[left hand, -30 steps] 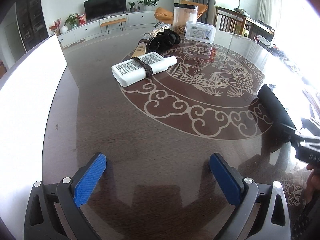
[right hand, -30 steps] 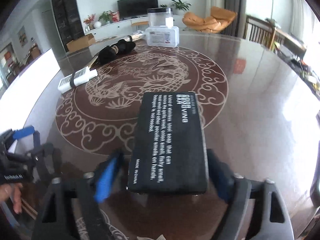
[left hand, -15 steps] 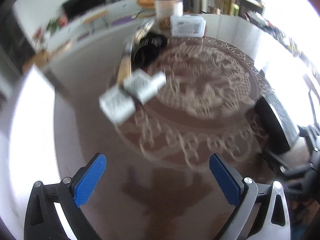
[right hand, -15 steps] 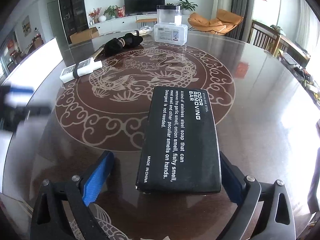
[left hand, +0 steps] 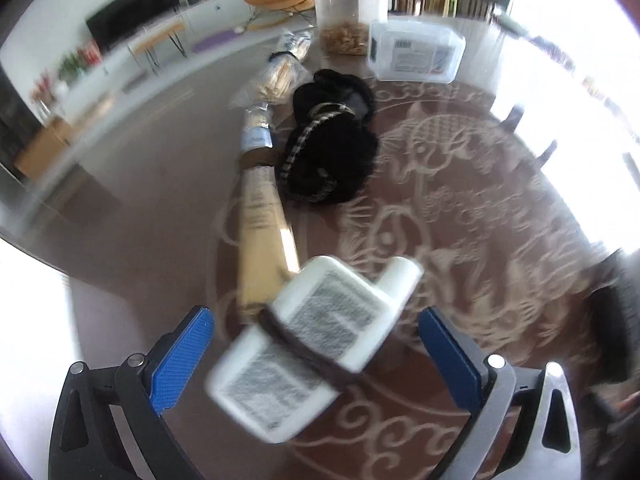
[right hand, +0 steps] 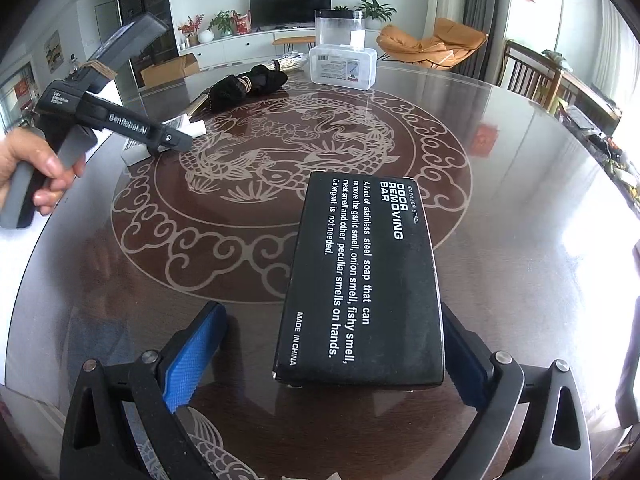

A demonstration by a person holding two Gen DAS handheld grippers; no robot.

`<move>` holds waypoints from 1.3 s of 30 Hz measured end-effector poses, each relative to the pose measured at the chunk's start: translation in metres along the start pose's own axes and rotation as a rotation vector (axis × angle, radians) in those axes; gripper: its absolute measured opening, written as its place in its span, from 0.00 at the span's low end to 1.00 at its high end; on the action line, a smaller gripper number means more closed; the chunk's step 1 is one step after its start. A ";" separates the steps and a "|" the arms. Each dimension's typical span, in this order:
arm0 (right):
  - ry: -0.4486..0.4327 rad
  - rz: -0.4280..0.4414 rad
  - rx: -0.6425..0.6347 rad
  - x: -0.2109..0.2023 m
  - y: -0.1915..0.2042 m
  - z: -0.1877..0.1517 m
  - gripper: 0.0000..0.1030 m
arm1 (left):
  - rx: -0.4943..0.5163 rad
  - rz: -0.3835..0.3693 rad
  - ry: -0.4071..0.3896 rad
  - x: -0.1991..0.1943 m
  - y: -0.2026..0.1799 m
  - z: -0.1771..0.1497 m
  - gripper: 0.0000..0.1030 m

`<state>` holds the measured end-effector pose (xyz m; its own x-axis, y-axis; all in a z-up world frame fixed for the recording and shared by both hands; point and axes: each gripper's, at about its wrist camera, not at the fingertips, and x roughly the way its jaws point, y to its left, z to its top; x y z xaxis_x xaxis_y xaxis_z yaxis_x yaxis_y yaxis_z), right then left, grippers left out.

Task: Organize objects
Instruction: 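Grasp the black odor-removing bar box with the right tool and lift it, then grasp the white bottle with brown band with the left tool while the right tool holds the box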

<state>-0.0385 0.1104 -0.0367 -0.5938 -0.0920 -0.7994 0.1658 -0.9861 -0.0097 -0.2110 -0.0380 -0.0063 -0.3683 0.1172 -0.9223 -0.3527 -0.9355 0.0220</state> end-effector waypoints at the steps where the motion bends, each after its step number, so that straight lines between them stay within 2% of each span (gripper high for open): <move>1: 0.000 -0.001 0.000 0.000 0.000 0.000 0.97 | 0.001 -0.023 0.014 0.002 -0.002 -0.001 1.00; 5: 0.000 -0.001 0.001 0.000 0.000 0.000 0.97 | 0.097 -0.058 -0.013 -0.006 -0.023 -0.016 0.99; 8: 0.000 -0.002 0.002 0.000 0.000 0.000 0.97 | 0.069 -0.050 -0.040 -0.017 -0.027 -0.025 0.78; 9: 0.000 -0.002 0.002 0.000 0.000 0.000 0.97 | 0.064 -0.048 -0.047 -0.021 -0.028 -0.027 0.65; 10: 0.000 -0.003 0.003 0.000 0.000 0.000 0.97 | 0.056 -0.046 -0.046 -0.025 -0.028 -0.030 0.56; 11: 0.000 -0.004 0.005 0.000 0.000 0.000 0.97 | 0.051 -0.040 -0.041 -0.027 -0.032 -0.032 0.53; 15: 0.000 -0.005 0.006 0.000 0.000 0.000 0.97 | 0.021 -0.019 -0.016 -0.028 -0.042 -0.042 0.54; 17: 0.001 -0.006 0.006 0.000 0.000 -0.001 0.97 | 0.038 -0.030 -0.009 -0.027 -0.048 -0.044 0.64; 18: 0.001 -0.006 0.007 0.000 0.000 -0.001 0.97 | 0.053 -0.032 -0.006 -0.025 -0.052 -0.045 0.76; 19: 0.001 -0.006 0.007 0.000 0.000 -0.001 0.97 | 0.059 -0.038 0.000 -0.023 -0.054 -0.046 0.93; 20: 0.001 -0.006 0.008 0.000 0.000 -0.001 0.97 | 0.062 -0.040 0.020 -0.020 -0.055 -0.048 1.00; 23: -0.003 0.004 0.017 -0.001 -0.001 -0.001 0.97 | 0.059 -0.039 0.005 -0.020 -0.059 -0.049 1.00; 24: -0.006 0.011 0.022 -0.002 -0.003 -0.001 0.97 | 0.057 -0.038 -0.016 -0.024 -0.059 -0.049 0.90; 25: -0.011 0.024 0.032 -0.003 -0.005 -0.001 0.97 | 0.057 -0.037 -0.037 -0.028 -0.059 -0.049 0.64; 26: -0.014 0.043 0.047 -0.004 -0.008 -0.001 0.97 | 0.052 -0.030 -0.052 -0.033 -0.059 -0.047 0.50; 28: -0.003 0.109 0.101 -0.009 -0.020 -0.001 0.97 | 0.033 -0.020 -0.056 -0.038 -0.060 -0.050 0.50; 30: 0.022 0.200 0.214 -0.015 -0.040 -0.001 0.97 | 0.015 -0.008 -0.072 -0.040 -0.059 -0.057 0.50; 32: 0.044 0.231 0.300 -0.020 -0.058 0.002 0.97 | -0.021 -0.009 -0.079 -0.042 -0.059 -0.062 0.50; 37: 0.154 0.226 0.184 -0.018 -0.039 0.037 0.97 | -0.115 -0.030 -0.140 -0.052 -0.068 -0.086 0.50; 38: 0.185 0.196 0.152 -0.012 -0.031 0.043 0.96 | -0.136 -0.035 -0.161 -0.055 -0.069 -0.093 0.50; 39: 0.204 0.153 0.121 -0.006 -0.026 0.047 0.82 | -0.151 -0.039 -0.177 -0.057 -0.072 -0.101 0.50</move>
<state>-0.0764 0.1299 -0.0028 -0.3959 -0.2236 -0.8906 0.1385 -0.9733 0.1828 -0.0777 -0.0113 0.0055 -0.5062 0.1988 -0.8392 -0.2422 -0.9667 -0.0828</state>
